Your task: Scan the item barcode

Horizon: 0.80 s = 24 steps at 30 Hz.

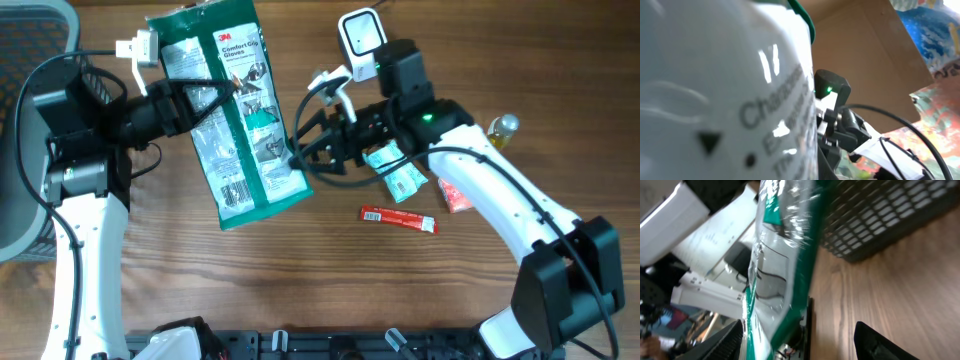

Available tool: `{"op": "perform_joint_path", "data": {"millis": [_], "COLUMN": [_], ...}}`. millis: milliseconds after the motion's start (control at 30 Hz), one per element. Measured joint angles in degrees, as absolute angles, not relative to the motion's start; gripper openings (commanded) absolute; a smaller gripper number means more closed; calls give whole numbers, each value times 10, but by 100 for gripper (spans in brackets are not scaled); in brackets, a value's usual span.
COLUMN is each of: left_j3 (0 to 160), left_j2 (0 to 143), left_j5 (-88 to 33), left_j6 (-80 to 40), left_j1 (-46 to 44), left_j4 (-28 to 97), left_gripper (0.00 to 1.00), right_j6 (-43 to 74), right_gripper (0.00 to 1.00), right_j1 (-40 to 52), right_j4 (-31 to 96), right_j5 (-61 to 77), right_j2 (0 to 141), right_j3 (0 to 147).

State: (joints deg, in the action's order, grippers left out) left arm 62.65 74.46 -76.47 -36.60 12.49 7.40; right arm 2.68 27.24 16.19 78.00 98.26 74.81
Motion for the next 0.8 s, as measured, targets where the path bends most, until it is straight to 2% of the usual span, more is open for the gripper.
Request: {"op": "perform_joint_path", "data": {"millis": [100,167,200,333,367,433,533,600,633,667,800], "left_j3": [627,627,627,627,627,627,627,627,627,627,627], "left_j2": [745,745,745,745,745,745,745,745,745,745,745], "left_j5": [-775,-777,-777,-779,-779,-779,-779,-763,-745,-724,-600], "left_j6": [-376,-377,-378,-379,-379,-379,-379,-379,-378,-378,-373], "left_j1": [125,125,125,125,125,125,125,125,125,125,138], "left_j4": [73,72,73,72,72,72,72,72,72,72,73], "left_gripper": [4,4,4,4,4,4,6,68,90,100,100], "right_j6": [27,37,47,102,106,118,128,123,112,92,-11], "right_gripper": [56,49,42,43,39,4,4,4,4,4,4], "right_j1": [294,294,294,294,294,294,294,294,294,294,294], "right_j4": [125,96,77,14,12,10,12,17,26,41,103], "right_j5": [782,789,796,806,806,806,787,753,733,710,598], "right_j2": [983,983,983,983,983,983,983,983,983,983,983], "right_j3": [746,745,745,743,743,743,743,743,743,743,743]}}
